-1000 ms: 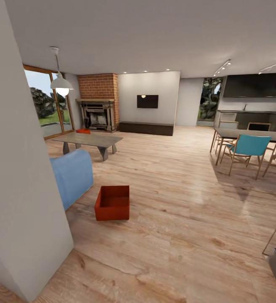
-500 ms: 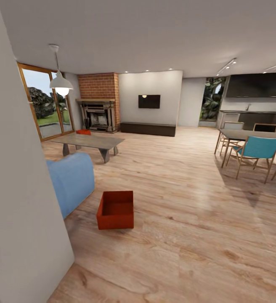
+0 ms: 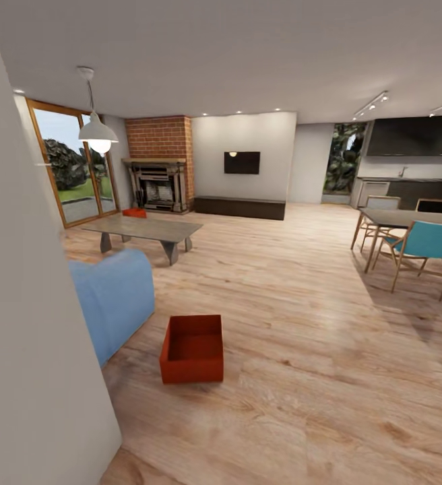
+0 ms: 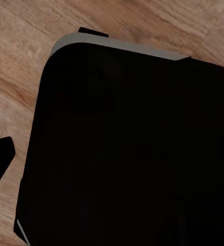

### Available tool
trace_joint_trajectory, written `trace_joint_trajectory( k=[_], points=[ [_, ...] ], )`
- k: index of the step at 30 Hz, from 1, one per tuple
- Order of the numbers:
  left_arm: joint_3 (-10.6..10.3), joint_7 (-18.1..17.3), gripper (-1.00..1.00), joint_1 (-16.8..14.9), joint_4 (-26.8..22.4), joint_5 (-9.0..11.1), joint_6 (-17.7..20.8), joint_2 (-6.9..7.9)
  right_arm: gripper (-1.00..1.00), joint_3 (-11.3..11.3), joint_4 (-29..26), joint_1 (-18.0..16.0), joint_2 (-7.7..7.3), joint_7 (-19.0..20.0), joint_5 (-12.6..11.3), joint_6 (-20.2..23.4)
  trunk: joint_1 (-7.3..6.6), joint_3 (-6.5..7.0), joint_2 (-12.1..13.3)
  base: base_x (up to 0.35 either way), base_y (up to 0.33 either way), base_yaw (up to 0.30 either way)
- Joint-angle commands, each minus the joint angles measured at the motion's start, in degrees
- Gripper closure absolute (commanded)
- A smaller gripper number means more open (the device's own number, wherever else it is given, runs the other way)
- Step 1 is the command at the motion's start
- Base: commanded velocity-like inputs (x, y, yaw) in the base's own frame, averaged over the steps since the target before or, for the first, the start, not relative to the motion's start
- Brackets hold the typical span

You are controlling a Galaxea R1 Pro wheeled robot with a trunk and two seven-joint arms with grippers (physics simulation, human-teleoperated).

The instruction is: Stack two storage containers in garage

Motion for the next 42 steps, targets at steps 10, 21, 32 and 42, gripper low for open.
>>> trace_joint_trajectory(
  k=[10, 21, 32, 42],
  points=[
    [0.0, 0.0, -1.00, 0.0, -0.1, 0.2, -0.1, -0.01, -1.00, 0.5, 0.2, -0.1, 0.03, 0.0, -0.5, -0.3, 0.03, -0.05, 0.0, 0.319, 0.182, 0.000],
    [0.0, 0.0, -1.00, 0.0, -0.1, 0.2, -0.3, -0.01, -1.00, 0.5, 0.2, -0.1, 0.03, 0.0, -0.5, -0.3, 0.03, -0.05, 0.0, 0.314, 0.123, 0.000],
    [0.0, 0.0, -1.00, 0.0, -0.1, 0.2, -0.4, -0.01, -1.00, 0.3, 0.2, -0.1, 0.03, 0.0, -0.5, -0.5, 0.03, -0.05, 0.0, 0.067, -0.017, -0.132],
    [0.0, 0.0, -1.00, 0.0, -0.1, 0.2, -0.4, -0.01, -1.00, 0.3, 0.2, -0.1, 0.03, 0.0, -0.5, -0.4, 0.03, -0.05, 0.0, 0.000, 0.000, -0.216]
  ],
)
